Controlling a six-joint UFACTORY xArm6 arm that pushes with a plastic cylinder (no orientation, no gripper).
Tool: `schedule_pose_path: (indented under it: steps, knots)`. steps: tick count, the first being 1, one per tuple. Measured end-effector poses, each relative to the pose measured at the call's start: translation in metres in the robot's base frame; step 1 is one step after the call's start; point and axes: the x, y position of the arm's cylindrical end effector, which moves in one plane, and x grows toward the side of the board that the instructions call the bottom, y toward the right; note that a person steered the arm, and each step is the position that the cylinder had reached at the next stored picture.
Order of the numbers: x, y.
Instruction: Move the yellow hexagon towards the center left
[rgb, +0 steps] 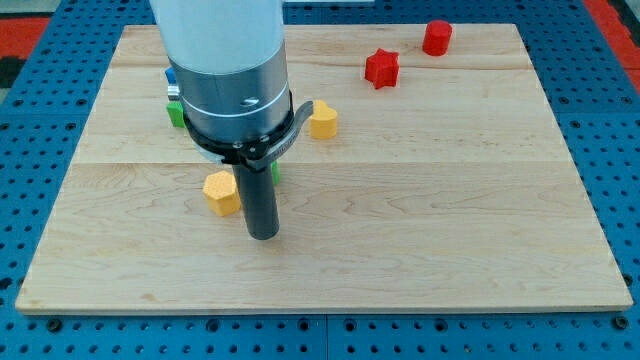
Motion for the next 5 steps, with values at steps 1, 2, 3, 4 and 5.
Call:
schedule_pose_path:
  steps: [1, 2, 3, 4, 5]
  knots:
    - [-0.025, -0.02]
    - [-0.034, -0.062]
    - [-0.036, -0.067]
    - [-0.036, -0.072]
    - [-0.036, -0.131]
